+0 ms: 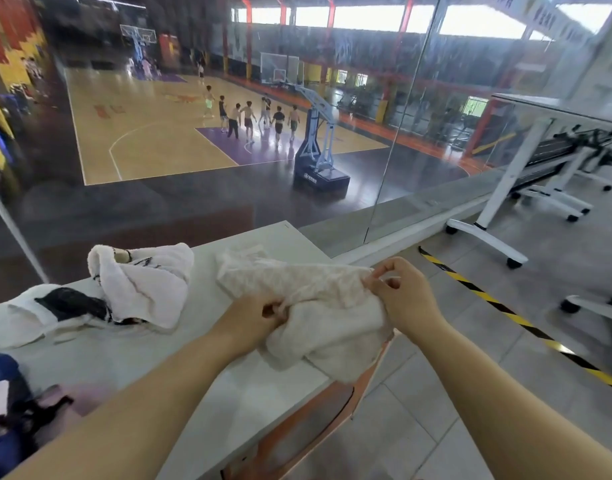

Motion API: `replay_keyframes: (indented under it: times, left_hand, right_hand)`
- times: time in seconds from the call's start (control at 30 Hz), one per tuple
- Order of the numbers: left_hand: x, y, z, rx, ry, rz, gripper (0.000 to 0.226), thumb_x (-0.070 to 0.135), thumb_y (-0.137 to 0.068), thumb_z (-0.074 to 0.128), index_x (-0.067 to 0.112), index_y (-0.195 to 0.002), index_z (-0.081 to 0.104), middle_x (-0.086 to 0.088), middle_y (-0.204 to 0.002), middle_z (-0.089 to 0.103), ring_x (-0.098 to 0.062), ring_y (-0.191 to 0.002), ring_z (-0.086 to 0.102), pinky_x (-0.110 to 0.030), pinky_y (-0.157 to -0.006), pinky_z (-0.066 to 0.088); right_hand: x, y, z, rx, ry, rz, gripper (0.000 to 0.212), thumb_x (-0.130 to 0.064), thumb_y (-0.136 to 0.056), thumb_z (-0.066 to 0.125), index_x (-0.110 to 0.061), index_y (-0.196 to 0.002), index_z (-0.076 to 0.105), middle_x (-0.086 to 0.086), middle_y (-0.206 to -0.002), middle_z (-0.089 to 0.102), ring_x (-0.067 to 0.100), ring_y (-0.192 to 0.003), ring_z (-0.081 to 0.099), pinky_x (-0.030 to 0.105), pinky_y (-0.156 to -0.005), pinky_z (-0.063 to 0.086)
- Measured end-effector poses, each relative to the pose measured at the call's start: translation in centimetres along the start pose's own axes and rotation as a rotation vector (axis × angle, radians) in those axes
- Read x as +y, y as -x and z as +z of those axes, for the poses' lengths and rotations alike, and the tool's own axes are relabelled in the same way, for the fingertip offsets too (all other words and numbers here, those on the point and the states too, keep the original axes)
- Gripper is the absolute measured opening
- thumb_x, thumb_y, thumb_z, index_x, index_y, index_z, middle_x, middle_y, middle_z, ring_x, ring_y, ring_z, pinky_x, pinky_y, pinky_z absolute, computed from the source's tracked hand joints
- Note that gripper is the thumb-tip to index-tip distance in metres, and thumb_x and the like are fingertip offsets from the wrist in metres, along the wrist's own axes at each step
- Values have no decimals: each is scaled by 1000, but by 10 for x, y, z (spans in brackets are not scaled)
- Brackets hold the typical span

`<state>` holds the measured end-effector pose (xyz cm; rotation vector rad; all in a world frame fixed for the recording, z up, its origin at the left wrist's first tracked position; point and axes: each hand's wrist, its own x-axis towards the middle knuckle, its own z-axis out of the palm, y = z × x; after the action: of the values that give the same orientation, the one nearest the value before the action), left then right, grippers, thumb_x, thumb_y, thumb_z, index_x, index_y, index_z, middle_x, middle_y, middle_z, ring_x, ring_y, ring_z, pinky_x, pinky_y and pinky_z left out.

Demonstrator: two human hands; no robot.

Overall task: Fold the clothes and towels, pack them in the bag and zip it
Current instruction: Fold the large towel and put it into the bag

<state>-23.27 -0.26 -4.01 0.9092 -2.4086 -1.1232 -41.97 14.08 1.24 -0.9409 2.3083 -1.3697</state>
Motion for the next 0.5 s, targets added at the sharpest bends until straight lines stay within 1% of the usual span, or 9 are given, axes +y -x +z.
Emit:
replay_keyframes:
  times: [0.03,0.07,0.13,0.2,0.27,0.33,0.4,0.43,0.5]
  left_hand:
    - [1,-1,2,5,-24,10,22,27,-88,58,30,-67,58,12,-66,61,-5,-65,55,-18,-55,35]
    - [2,-2,3,26,-41,10,27,27,-91,55,29,-63,57,11,-65,61,-6,-63,55,-19,-54,34]
    - [5,-2,1,94,-41,-4,27,24,-94,50,26,-68,55,8,-72,63,-12,-69,58,-22,-58,39]
    - [6,-3,-11,209,20,-8,22,21,-95,47,25,-75,54,7,-79,63,-18,-77,59,-28,-67,44]
    - [10,-1,-33,314,65,24,19,22,-95,47,25,-77,52,8,-79,62,-21,-80,60,-34,-74,48]
    - [21,5,-58,409,92,74,18,21,-95,48,27,-78,52,7,-78,62,-22,-82,61,-40,-78,51]
    - [35,13,-85,505,94,98,20,17,-95,47,30,-79,51,6,-81,61,-22,-84,62,-39,-75,52]
    - [43,17,-99,544,107,104,19,17,-95,46,30,-81,52,6,-84,61,-21,-85,62,-38,-74,53]
    - [59,24,-125,607,139,125,17,20,-95,45,31,-86,55,10,-87,61,-17,-86,62,-40,-78,53]
  right_hand:
    - [-2,0,-1,1,-31,-18,10,-24,-85,67,-22,-81,59,0,-72,60,15,-65,51,25,-57,38]
    - [-4,-1,-1,3,-46,-46,11,-21,-85,67,-23,-77,60,-1,-73,62,14,-67,53,24,-59,40]
    - [-8,-1,-3,13,-18,-113,14,-17,-87,66,-25,-75,64,-8,-75,64,11,-72,57,20,-65,42]
    - [-14,-1,-3,12,4,-156,11,-16,-88,64,-24,-82,69,-14,-80,65,7,-80,60,16,-71,43]
    - [-24,-1,-1,0,-11,-178,8,-20,-88,65,-23,-90,72,-16,-85,66,5,-84,61,16,-77,45]
    - [-39,1,0,-33,-48,-207,12,-25,-84,69,-24,-95,72,-19,-86,65,-1,-82,59,8,-73,43]
    - [-58,3,1,-77,-109,-253,20,-25,-80,73,-27,-99,71,-21,-86,64,-3,-77,59,3,-67,42]
    - [-68,5,2,-93,-137,-289,21,-24,-79,74,-28,-100,71,-21,-87,65,-3,-76,60,3,-67,42]
    - [-89,7,2,-82,-182,-388,17,-23,-81,73,-31,-95,70,-16,-86,67,-3,-74,60,6,-67,44]
